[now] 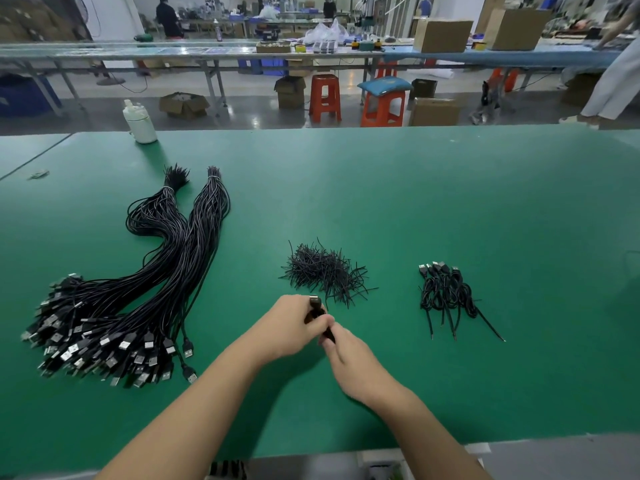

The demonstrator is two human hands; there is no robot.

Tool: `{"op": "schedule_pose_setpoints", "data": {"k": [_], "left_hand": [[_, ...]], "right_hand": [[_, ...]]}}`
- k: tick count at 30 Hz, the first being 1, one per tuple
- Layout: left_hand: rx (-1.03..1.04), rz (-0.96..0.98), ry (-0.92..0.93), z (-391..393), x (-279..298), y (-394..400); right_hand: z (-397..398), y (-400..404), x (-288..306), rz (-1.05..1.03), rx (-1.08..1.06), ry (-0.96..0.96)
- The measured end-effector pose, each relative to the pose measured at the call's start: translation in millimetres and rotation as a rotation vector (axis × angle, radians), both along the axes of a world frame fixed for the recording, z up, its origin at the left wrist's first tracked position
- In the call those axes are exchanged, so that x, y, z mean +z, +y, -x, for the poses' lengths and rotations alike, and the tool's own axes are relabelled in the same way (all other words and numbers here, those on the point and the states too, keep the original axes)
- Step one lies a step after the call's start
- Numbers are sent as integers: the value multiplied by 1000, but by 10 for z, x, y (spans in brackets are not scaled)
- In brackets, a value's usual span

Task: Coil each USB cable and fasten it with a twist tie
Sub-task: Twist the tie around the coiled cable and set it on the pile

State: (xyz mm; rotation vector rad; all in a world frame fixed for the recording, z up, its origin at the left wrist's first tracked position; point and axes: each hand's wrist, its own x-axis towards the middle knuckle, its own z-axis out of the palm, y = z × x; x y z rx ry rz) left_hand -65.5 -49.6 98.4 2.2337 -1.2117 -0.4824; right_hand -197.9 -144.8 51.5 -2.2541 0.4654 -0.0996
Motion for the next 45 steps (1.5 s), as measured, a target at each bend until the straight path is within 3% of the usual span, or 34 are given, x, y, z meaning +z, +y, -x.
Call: {"op": "schedule_pose_setpoints", "data": {"k": [9,13,14,17,18,19,22,25,29,33,36,39,45], "left_hand": [[-19,-95,-63,-44,34,-201],[-37,-75,-37,-52,-22,-302],[-32,-27,53,-61,-63,-322],[33,129,585,-82,-165,-356],[69,104,620,-105,-226,-379],[111,45,536,-131,-294,-418],[328,-162,29,-159,-463,-548],[434,-264,-166,-115,-552,-691],[448,-358,-251,-65,-644,-844],[438,-444,-219,-52,-626,-921],[369,-539,-151,-99,-536,-923],[279,-637,-206,-127,-461,-856],[225,-566,-227,-93,-439,-560]], "right_hand": [[-66,25,-42,-302,-125,-65],[-124,-86,-109,-316,-162,-64],[-138,-124,-132,-263,-206,-103],[-130,-251,-260,-106,-422,-202],[-107,-274,-308,-94,-481,-224],[-86,-280,-343,-94,-514,-227],[-70,-266,-403,-85,-517,-200],[-84,-279,-391,-75,-508,-186],[-95,-313,-382,-110,-489,-158],[-113,-341,-374,-157,-488,-131],[-112,-366,-383,-188,-464,-114],[-105,-386,-401,-193,-419,-73],[-95,-384,-358,-186,-345,-57]]}}
